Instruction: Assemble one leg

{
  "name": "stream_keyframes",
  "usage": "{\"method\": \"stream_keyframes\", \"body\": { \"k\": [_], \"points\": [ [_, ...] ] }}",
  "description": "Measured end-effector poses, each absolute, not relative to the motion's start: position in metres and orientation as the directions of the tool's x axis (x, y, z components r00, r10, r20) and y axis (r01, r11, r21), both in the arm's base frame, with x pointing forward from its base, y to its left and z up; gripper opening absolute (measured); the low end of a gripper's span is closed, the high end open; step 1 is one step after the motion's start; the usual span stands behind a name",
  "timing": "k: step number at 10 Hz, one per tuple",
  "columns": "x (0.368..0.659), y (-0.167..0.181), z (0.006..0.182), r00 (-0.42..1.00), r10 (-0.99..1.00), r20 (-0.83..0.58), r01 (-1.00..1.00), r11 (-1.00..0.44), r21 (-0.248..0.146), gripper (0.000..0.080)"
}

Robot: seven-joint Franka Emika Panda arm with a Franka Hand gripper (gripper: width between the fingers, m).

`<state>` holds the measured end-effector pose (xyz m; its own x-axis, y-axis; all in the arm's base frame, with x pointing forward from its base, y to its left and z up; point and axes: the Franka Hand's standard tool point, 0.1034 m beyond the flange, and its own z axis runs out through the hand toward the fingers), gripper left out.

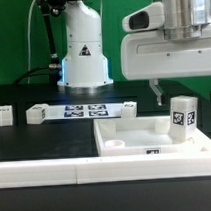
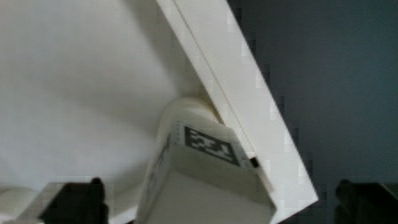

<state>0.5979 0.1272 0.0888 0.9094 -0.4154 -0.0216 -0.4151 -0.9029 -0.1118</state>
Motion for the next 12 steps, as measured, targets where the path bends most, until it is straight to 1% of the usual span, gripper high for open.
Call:
{"method": "stream_keyframes", "body": {
  "k": [2,4,6,7,8,11,12],
  "points": [
    [0.598,0.127,0.088,0.972,-0.236,-0.001,-0.235,-0.966,-0.111,0.0649],
    [0.598,0.127,0.088,1.000,-0.005,0.027,-0.002,-0.996,-0.093,0.0649],
    [0.598,0.126,0.087,0.992,0.122,0.038,0.125,-0.989,-0.084,0.0649],
    [0.598,0.123,0.085,0.972,0.231,0.045,0.233,-0.970,-0.069,0.0649],
    [0.598,0.118,0.082,0.952,0.302,0.050,0.304,-0.951,-0.062,0.0649],
    [0.599,0.115,0.080,0.878,0.475,0.063,0.478,-0.877,-0.045,0.0649],
    [0.599,0.115,0.080,0.884,0.464,0.063,0.467,-0.883,-0.047,0.0649]
  ]
}}
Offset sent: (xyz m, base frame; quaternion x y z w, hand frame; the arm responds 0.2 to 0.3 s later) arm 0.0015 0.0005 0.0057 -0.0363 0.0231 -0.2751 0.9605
